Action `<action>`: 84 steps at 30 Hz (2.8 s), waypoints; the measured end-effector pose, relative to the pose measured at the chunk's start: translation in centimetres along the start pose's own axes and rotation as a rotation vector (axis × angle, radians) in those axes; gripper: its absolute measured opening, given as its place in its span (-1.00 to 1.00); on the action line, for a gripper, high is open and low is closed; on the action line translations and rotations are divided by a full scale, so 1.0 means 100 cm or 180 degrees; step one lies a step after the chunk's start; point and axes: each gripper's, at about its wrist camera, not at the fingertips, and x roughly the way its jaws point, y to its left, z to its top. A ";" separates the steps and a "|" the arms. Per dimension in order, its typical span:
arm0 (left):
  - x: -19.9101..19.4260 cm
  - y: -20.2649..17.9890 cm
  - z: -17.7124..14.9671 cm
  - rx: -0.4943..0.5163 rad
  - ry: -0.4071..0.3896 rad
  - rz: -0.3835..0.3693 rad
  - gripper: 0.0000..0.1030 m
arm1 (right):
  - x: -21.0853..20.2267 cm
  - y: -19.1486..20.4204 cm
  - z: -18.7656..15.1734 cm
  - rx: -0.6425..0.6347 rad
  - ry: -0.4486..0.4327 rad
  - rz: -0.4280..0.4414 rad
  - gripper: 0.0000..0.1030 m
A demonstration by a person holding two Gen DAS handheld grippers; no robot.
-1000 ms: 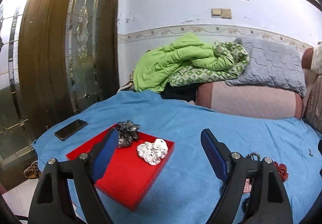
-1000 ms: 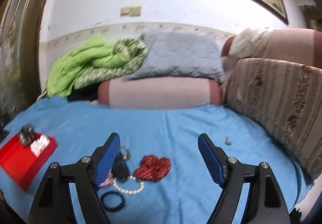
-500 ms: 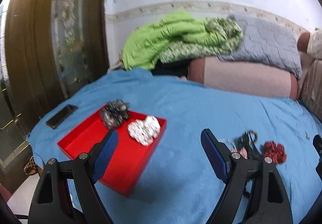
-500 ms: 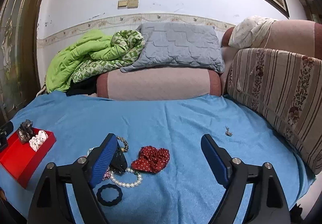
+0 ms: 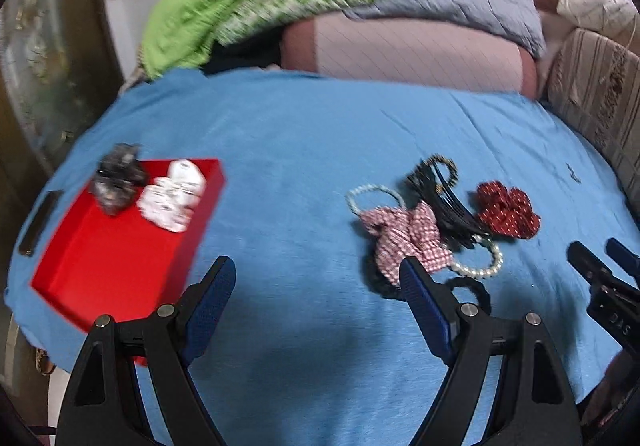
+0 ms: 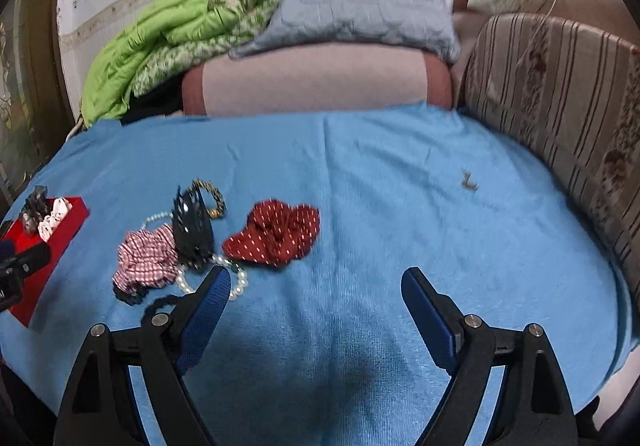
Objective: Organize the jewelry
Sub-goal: 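Grasp the pink plaid scrunchie with the left tool while the right tool grasps the red polka-dot scrunchie, then carry both scrunchies over the red tray with both tools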
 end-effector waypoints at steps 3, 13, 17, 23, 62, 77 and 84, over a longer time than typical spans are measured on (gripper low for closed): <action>0.015 -0.006 0.007 0.0031 0.0100 -0.0109 0.61 | 0.018 -0.007 0.004 0.0089 0.0187 0.0132 0.76; 0.063 -0.017 0.030 -0.0121 0.0361 -0.0519 0.61 | 0.077 -0.022 0.029 0.0605 0.0557 0.0592 0.29; 0.075 -0.028 0.035 -0.0002 0.0423 -0.0575 0.32 | 0.097 -0.019 0.038 0.0687 0.0619 0.0651 0.29; 0.095 -0.039 0.033 0.0110 0.0595 -0.0647 -0.32 | 0.117 -0.016 0.040 0.0700 0.0698 0.0622 0.28; -0.020 -0.029 0.021 0.0147 0.0068 -0.0708 -0.91 | 0.029 -0.011 0.023 0.0710 0.0467 0.0814 -0.80; -0.062 0.031 0.007 -0.0081 -0.0152 -0.0459 -0.91 | -0.033 0.067 0.026 0.0059 0.0214 0.0972 -0.80; -0.072 0.074 0.004 -0.0219 -0.0236 -0.0273 -0.91 | -0.047 0.113 0.031 -0.0208 0.0168 0.1127 -0.80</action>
